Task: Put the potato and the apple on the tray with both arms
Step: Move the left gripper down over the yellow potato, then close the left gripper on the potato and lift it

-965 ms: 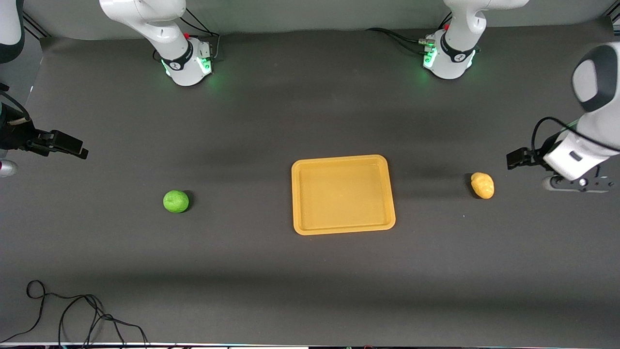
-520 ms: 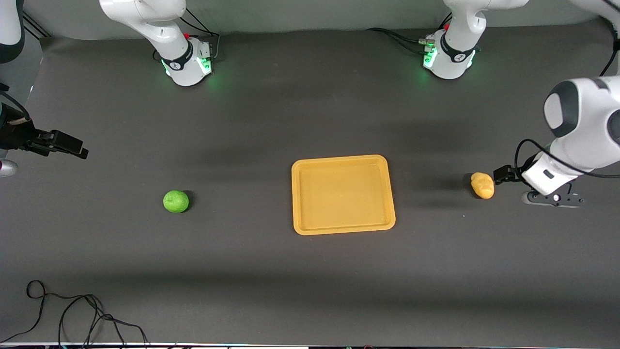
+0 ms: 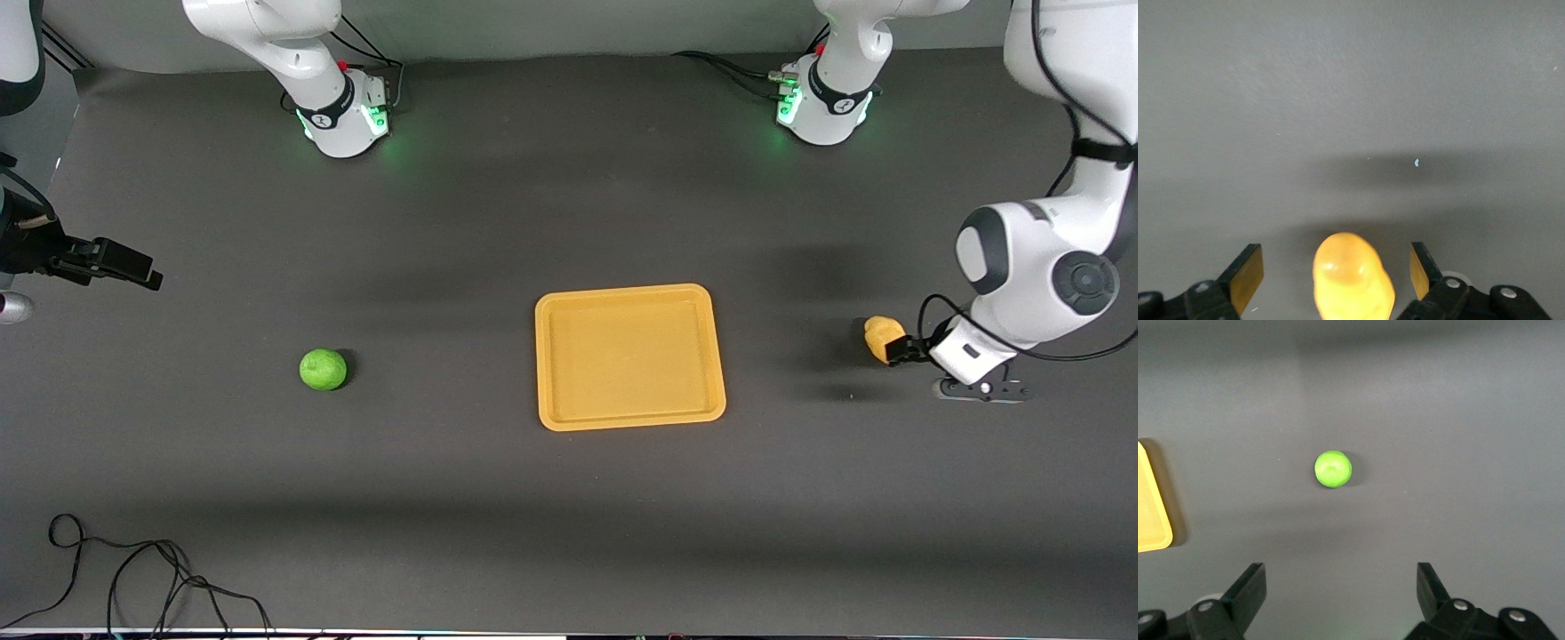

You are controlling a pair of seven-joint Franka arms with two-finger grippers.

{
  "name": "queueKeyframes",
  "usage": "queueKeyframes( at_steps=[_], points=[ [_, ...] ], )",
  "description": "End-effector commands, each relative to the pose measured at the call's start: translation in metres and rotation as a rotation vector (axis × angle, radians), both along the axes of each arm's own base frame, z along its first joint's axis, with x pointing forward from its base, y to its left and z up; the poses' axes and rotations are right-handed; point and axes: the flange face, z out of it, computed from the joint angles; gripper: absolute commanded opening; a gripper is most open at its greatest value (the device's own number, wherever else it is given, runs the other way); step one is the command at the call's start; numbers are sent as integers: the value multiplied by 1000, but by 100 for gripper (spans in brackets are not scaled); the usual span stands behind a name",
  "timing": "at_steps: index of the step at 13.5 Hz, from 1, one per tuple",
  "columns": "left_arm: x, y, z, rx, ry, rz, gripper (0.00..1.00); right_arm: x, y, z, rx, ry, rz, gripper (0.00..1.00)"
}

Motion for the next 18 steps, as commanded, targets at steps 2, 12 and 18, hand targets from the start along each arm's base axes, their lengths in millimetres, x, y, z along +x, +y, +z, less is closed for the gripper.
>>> queueKeyframes(
  at_steps=[2, 12, 18],
  points=[
    [-6, -6, -27, -6, -35, -3, 98, -1, -2, 4, 15, 4, 19, 100],
    [-32, -3, -50, -6, -9, -27, 98, -1, -4, 6, 13, 1, 16, 100],
    [-46, -6, -46, -11, 1, -28, 81, -1, -3, 5, 13, 2, 18, 100]
  ],
)
